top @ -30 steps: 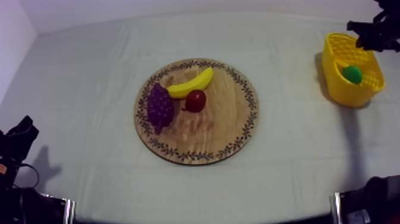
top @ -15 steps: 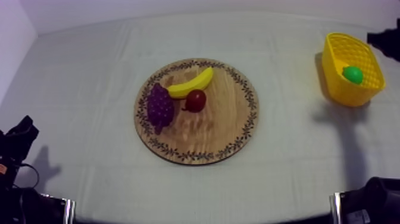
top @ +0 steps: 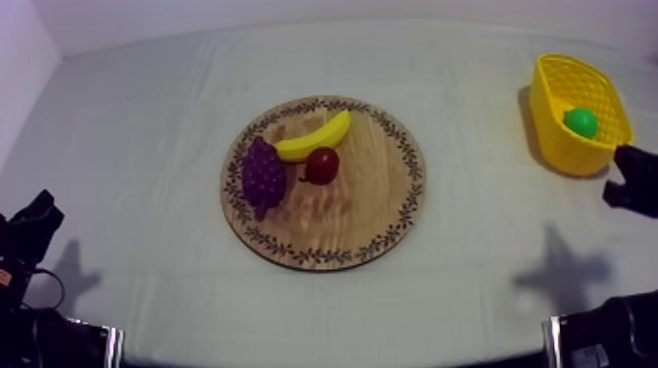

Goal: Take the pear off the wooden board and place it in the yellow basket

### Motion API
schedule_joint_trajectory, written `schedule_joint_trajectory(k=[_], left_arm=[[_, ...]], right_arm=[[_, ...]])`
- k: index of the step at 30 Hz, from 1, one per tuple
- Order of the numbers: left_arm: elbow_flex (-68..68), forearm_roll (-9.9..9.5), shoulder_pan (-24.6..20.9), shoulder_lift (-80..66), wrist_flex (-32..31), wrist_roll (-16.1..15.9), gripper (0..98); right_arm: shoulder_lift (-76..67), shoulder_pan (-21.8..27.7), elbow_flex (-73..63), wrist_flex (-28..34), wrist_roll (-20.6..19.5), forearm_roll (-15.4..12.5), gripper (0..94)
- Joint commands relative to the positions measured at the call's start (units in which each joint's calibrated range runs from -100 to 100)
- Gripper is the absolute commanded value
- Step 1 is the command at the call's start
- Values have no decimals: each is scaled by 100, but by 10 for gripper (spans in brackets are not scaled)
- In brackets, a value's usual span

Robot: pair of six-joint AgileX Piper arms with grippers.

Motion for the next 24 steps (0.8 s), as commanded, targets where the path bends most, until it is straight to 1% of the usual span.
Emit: schedule_joint_trajectory(k=[1,6,9,12,16,19,21,24], left_arm=[[2,0,-2,2,5,-1,1],[2,0,-2,2,5,0,1],[2,0,-2,2,5,0,1],[2,0,-2,2,5,-1,1],[2,0,-2,2,5,-1,1],[2,0,-2,2,5,-1,1],[2,0,-2,2,5,-1,1],[2,0,-2,2,5,-1,1]], right_arm=[[-693,-1,304,90,12,22,7],[-1095,56,838,172,0,54,6],[-1159,74,1087,46,-68,60,10],[-1180,89,1242,-137,-49,8,47],[-1189,104,1373,-285,219,-191,114],[-1191,139,1471,-424,263,-263,158],[-1191,168,1534,-566,325,-286,144],[-1192,184,1608,-790,367,-310,85]])
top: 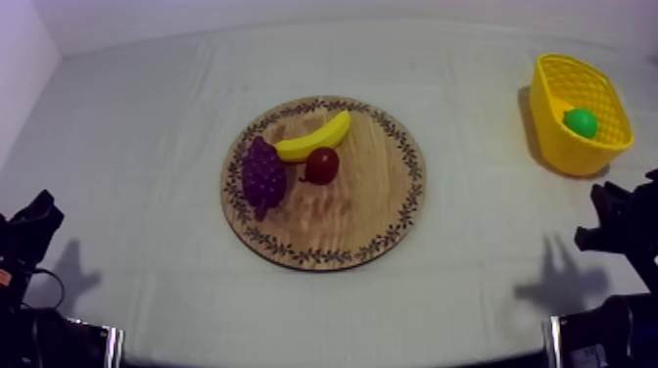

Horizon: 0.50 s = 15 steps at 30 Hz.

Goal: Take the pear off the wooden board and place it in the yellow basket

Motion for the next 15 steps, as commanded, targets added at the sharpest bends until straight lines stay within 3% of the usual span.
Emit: schedule_joint_trajectory(k=[1,7,15], left_arm=[[2,0,-2,2,5,-1,1],[2,0,-2,2,5,-1,1],[2,0,-2,2,5,-1,1]], right_arm=[[-5,4,27,-109,0,-14,67],[-5,7,53,-210,7,-24,14],[-5,7,56,-279,-541,-29,5]])
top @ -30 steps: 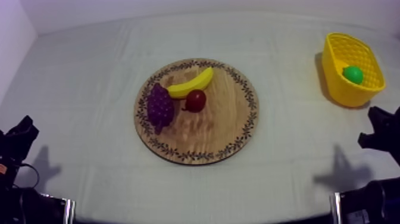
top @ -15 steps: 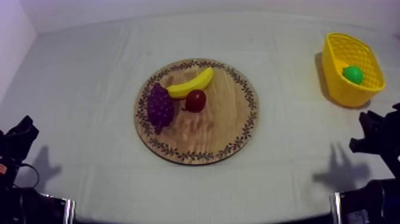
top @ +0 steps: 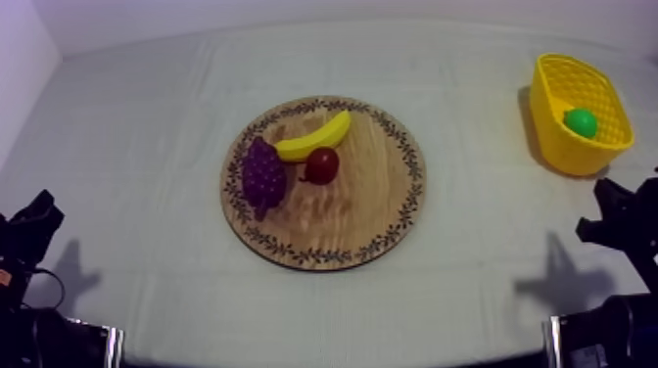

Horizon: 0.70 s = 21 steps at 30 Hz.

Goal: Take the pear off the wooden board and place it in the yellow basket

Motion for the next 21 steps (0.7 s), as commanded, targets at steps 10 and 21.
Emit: schedule_joint_trajectory(k=[10,21], left_arm=[[2,0,-2,2,5,-1,1],[2,0,-2,2,5,-1,1]], right_arm=[[-5,3,3,-5,298,2,4],[-5,3,3,-5,340,2,4]])
